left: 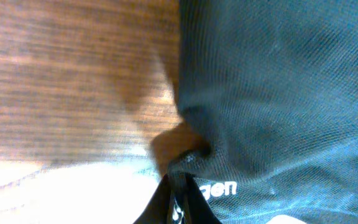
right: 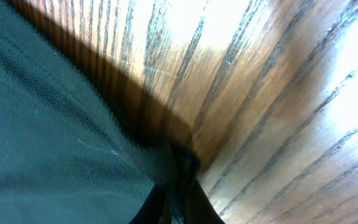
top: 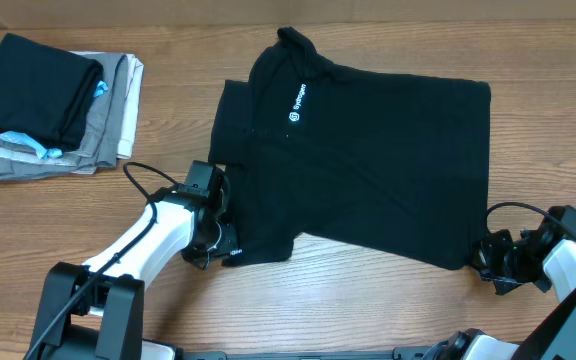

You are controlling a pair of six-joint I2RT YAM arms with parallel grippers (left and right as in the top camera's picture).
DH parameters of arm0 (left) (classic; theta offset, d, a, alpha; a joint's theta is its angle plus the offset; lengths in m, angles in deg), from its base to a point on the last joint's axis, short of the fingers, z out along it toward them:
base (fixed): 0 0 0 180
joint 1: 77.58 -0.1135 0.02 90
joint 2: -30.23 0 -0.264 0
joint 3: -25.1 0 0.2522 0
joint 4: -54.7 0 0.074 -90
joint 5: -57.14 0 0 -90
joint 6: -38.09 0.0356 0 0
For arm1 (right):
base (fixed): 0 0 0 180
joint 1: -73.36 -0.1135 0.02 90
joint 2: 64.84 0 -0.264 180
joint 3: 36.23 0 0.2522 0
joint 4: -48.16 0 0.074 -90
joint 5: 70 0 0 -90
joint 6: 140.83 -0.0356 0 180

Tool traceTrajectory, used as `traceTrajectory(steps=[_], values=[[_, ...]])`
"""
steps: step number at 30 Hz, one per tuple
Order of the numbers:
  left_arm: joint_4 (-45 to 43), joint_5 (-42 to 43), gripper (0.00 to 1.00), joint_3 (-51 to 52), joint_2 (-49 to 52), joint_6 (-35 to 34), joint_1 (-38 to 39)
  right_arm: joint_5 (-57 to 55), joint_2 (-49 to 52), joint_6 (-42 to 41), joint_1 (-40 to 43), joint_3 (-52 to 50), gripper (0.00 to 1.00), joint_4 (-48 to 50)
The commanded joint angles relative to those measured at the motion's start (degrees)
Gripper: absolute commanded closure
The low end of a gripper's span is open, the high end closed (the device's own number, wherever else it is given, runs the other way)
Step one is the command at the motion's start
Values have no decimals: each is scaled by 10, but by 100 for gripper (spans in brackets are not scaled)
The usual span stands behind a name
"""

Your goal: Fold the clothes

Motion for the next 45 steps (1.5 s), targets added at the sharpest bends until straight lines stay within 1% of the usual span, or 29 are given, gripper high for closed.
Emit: traceTrajectory(steps=[1, 5, 9, 16, 21, 27, 32, 35, 40, 45], values=[[45, -15, 96, -4, 0, -4, 5, -50, 17, 2, -1, 6, 96, -32], [129, -63, 96, -38, -2, -33, 5, -76, 7, 2, -1, 56, 96, -96], [202, -114, 96, -69, -16, -78, 5, -71, -9, 2, -1, 76, 96, -125], [259, -118, 96, -81, -89, -106, 5, -49, -17, 1, -1, 78, 96, -135], [304, -107, 96, -81, -141, -127, 5, -52, -17, 2, -1, 105, 96, -164], [306, -72, 96, -82, -145, -127, 5, -56, -17, 2, -1, 154, 96, -214], [317, -76, 96, -117, -145, -127, 5, -57, -17, 2, -8, 188, 96, -223], [333, -79, 96, -163, -144, -126, 5, -70, -17, 2, -35, 209, 96, -232], [338, -80, 96, -240, -130, -123, 5, -93, -17, 1, -116, 231, 96, -232], [289, -77, 96, -271, -92, -117, 5, -98, -13, -3, -169, 232, 96, -198]])
